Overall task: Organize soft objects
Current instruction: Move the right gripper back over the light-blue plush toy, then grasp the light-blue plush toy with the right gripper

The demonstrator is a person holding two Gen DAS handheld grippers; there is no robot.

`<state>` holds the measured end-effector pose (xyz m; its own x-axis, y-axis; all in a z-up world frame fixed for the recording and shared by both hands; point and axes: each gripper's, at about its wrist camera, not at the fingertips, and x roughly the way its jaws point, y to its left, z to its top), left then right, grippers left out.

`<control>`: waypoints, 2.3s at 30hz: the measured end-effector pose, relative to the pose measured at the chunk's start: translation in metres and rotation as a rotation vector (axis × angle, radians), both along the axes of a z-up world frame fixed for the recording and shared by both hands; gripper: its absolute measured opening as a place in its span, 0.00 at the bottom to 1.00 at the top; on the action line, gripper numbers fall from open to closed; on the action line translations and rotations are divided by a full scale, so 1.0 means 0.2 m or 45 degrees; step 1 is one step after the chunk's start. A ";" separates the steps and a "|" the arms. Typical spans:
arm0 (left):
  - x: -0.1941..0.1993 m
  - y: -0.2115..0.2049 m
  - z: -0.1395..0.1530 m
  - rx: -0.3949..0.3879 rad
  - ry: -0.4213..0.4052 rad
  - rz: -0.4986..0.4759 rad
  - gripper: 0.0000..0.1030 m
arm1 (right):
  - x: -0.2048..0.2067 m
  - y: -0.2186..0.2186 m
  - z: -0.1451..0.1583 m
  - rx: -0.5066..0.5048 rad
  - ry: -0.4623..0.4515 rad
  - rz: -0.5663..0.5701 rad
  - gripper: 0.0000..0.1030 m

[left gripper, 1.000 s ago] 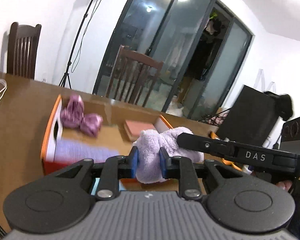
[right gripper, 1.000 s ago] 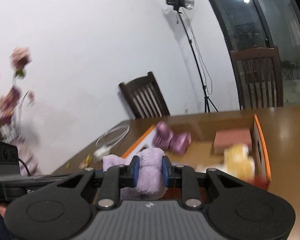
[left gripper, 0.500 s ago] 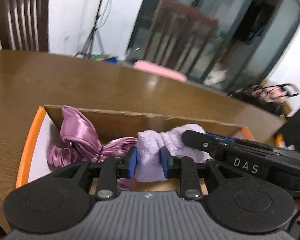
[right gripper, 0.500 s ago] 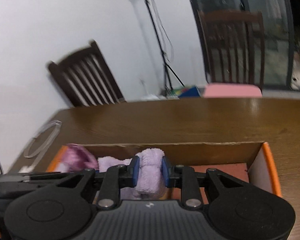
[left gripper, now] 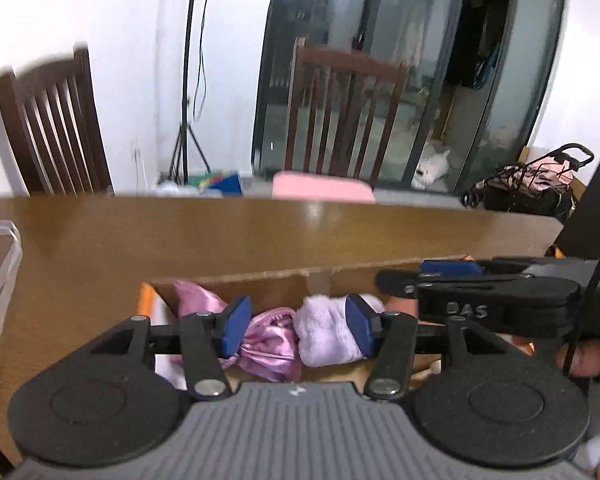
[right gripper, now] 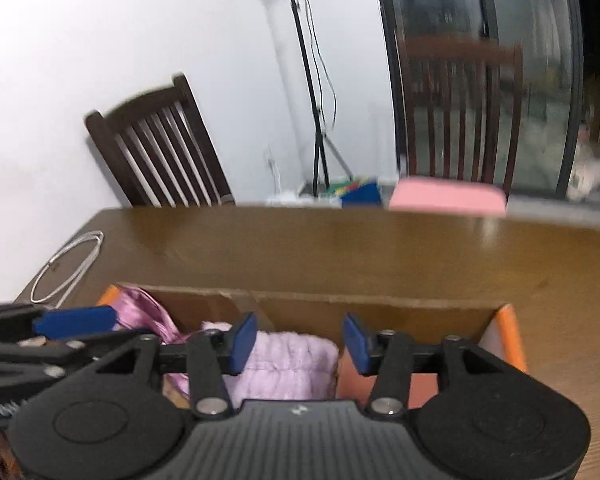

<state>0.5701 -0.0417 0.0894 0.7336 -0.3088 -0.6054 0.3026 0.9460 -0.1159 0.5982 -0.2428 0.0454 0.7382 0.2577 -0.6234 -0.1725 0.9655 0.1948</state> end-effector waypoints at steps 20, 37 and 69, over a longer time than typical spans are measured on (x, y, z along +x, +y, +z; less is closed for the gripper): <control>-1.32 0.31 0.25 0.081 -0.476 0.175 0.93 | -1.27 -0.22 0.49 -0.031 -0.517 0.084 0.79; -1.83 0.46 -0.23 -0.028 -0.301 0.256 0.98 | -1.99 -0.03 -0.14 0.059 -0.353 0.176 0.90; -1.18 0.44 -0.53 -0.605 -0.069 0.123 0.45 | -1.12 0.18 -0.40 0.563 -0.121 0.179 0.32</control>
